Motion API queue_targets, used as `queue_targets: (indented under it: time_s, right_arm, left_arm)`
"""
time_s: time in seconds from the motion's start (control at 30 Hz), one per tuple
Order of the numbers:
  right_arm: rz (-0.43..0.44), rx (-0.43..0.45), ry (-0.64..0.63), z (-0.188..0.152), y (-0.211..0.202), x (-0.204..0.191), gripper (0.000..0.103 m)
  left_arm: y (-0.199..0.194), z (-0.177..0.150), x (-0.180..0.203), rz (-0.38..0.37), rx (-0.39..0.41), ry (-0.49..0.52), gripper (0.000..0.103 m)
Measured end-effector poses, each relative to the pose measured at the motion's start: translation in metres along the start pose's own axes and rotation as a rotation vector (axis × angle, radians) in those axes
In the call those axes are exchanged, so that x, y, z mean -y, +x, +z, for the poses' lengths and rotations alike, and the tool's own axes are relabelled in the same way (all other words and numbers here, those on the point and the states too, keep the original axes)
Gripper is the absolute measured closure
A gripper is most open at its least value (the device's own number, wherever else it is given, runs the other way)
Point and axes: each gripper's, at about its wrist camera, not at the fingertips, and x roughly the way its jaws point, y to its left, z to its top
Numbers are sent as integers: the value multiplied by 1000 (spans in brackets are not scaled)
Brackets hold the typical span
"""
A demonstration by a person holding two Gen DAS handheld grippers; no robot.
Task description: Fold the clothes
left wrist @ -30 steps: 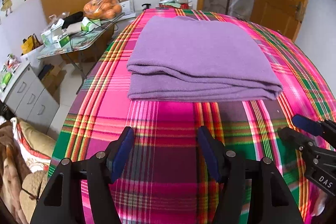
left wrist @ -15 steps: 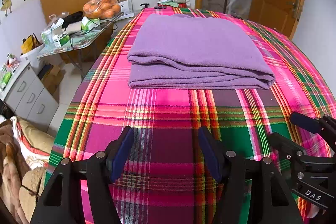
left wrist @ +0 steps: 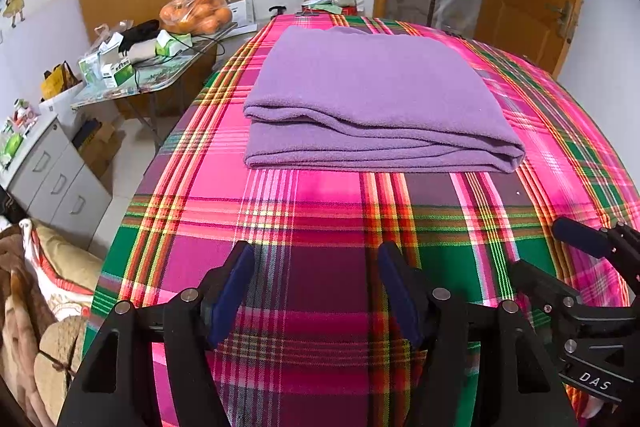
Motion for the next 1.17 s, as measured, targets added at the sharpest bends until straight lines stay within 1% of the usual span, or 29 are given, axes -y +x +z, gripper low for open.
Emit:
queue_targets:
  time_s: [0.1, 0.23, 0.3, 1.17]
  right_arm:
    - [1, 0, 0, 1, 1, 0, 37]
    - [0, 0, -1, 0, 1, 1, 37]
    - [0, 0, -2, 0, 0, 1, 37]
    - [0, 0, 1, 0, 0, -1, 37]
  left_arm:
    - [0, -1, 2, 2, 0, 0, 36]
    - [3, 1, 3, 1, -4, 2, 31]
    - [3, 2, 4, 0, -5, 3, 30]
    - [4, 1, 4, 1, -5, 2, 30]
